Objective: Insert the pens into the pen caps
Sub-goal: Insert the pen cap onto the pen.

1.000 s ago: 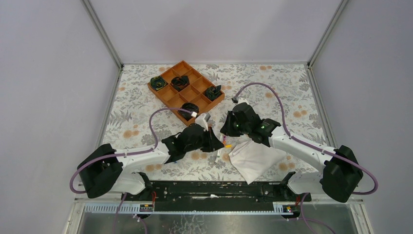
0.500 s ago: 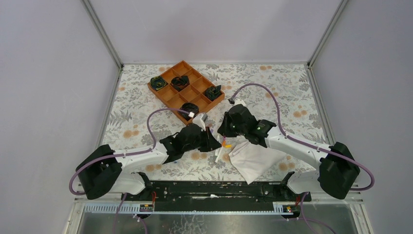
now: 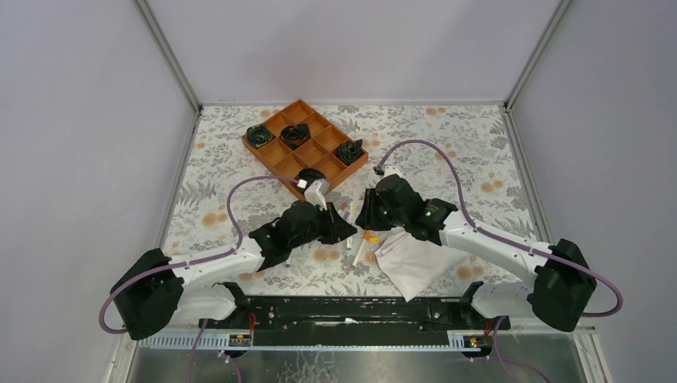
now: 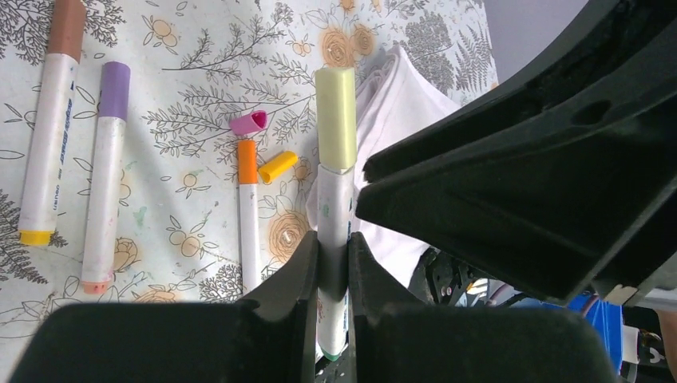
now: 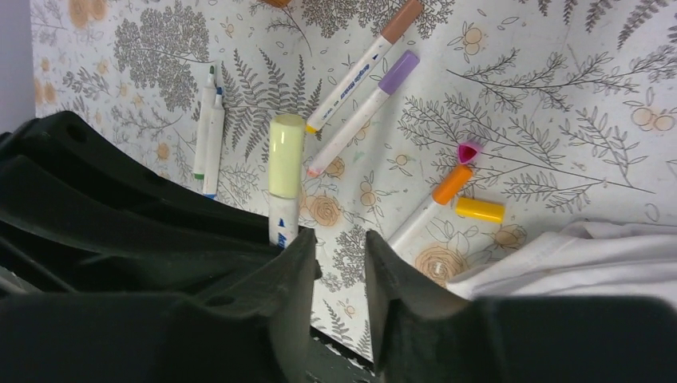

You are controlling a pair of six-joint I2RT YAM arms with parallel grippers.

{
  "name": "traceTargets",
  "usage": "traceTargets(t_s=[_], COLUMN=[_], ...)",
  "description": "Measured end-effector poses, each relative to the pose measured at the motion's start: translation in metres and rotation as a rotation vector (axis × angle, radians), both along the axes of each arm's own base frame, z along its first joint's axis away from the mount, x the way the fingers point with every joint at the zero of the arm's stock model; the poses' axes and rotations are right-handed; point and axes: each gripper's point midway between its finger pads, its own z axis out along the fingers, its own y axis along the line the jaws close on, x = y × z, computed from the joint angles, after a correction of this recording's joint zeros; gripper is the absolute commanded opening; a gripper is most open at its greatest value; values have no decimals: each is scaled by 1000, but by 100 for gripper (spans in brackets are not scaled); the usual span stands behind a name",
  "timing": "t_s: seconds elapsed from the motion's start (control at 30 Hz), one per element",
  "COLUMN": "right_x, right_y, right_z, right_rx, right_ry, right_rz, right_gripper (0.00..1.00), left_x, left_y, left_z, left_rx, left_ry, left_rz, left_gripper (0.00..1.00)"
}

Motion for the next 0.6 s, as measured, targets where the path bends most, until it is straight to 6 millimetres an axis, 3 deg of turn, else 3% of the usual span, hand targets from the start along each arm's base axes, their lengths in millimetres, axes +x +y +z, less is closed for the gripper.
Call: traceTargets(t_s=[0.3,0.6], right_x=[-5,-15], right_y=[-10,-8], right_z=[38,103], right_rx=[43,216], right_ry=[-78,-206], right_rz=[15,117], right_gripper=[67,77], left_x=[-5,-26], left_y=[10,21], left_z=[20,79], left_rx=[-33,-155], left_ry=[-75,-270], left_rz=[-7,-103], left_gripper=[0,0])
